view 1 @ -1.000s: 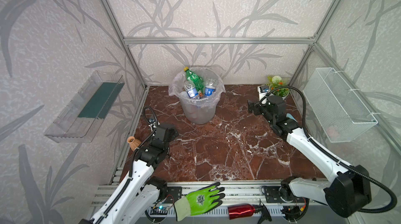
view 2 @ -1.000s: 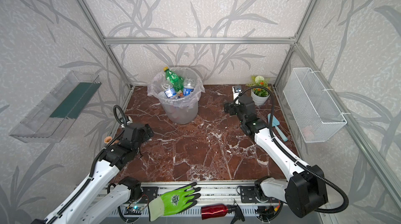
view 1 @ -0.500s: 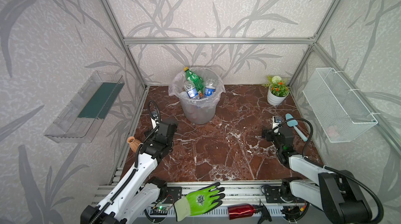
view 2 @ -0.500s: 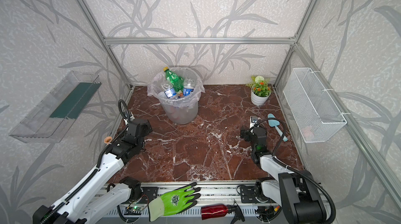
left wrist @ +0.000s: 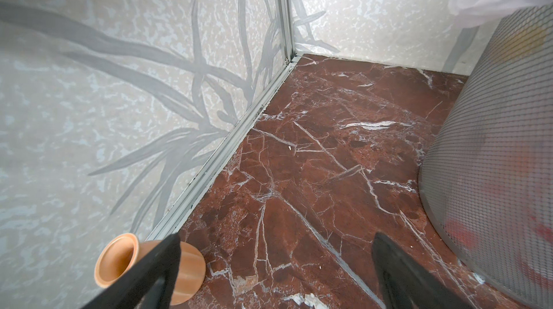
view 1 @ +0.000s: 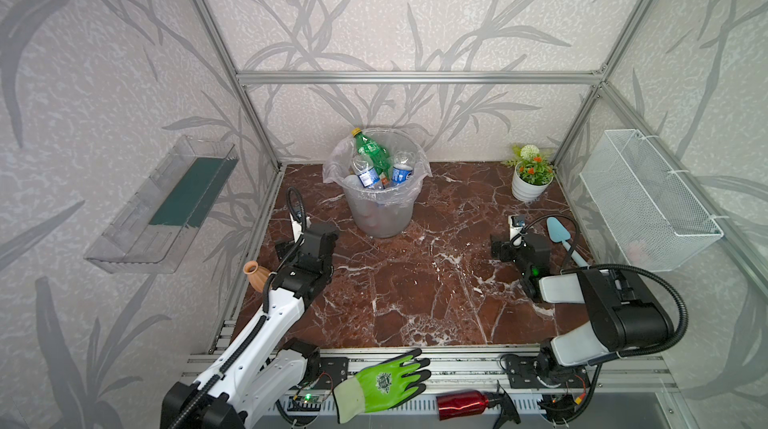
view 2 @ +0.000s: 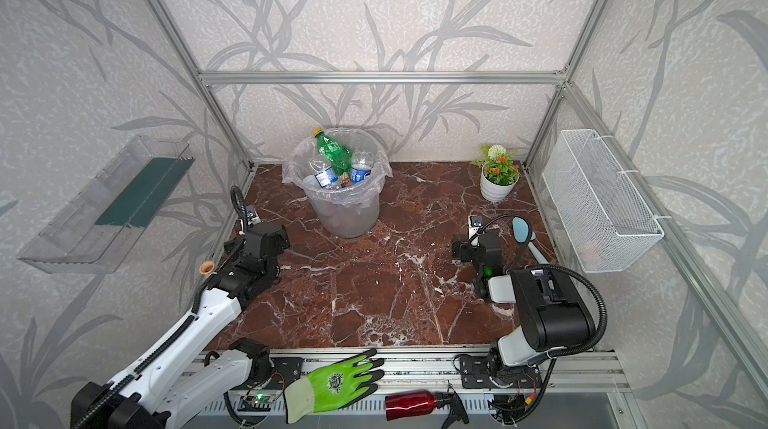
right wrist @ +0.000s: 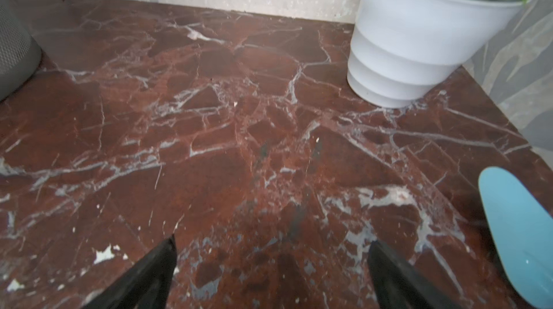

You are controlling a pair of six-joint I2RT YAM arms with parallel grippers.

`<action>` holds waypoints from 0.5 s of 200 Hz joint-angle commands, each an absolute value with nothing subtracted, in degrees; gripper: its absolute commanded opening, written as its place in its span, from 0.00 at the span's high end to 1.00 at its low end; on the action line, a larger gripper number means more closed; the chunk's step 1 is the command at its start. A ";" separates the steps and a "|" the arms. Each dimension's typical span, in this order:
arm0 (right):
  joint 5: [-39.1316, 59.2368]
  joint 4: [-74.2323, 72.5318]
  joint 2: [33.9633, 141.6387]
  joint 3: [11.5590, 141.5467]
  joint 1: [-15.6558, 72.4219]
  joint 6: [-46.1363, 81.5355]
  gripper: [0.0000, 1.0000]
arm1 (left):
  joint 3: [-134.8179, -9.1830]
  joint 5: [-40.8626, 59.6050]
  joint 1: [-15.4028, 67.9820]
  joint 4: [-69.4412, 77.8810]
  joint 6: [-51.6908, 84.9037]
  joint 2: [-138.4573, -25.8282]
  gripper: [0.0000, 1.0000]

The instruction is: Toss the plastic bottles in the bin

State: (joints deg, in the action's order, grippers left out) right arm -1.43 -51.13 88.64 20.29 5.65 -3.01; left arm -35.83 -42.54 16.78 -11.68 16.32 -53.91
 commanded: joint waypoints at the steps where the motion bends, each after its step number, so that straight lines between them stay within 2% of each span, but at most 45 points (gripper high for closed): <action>1: -0.60 -52.30 89.57 22.28 5.54 -3.24 0.01 | -33.03 -44.17 16.06 -3.27 12.37 -55.87 0.01; 14: -0.76 -49.40 88.79 23.14 5.54 -3.24 0.01 | -30.98 -44.64 15.38 2.22 10.12 -57.51 0.01; 28: -0.70 -55.18 90.55 21.75 5.56 -3.32 0.01 | -28.96 -45.23 14.24 7.56 8.32 -59.60 0.01; 41: -0.79 -51.27 89.25 22.66 5.54 -3.11 0.01 | -28.65 -45.59 12.92 9.22 8.41 -61.99 0.01; 60: -0.71 -53.80 90.11 22.06 5.54 -3.26 0.01 | -28.40 -46.08 11.16 11.51 10.30 -65.46 0.01; 100: -0.73 -53.83 90.10 22.05 5.57 -3.21 0.01 | -23.21 -39.92 8.98 30.74 8.68 -71.62 0.01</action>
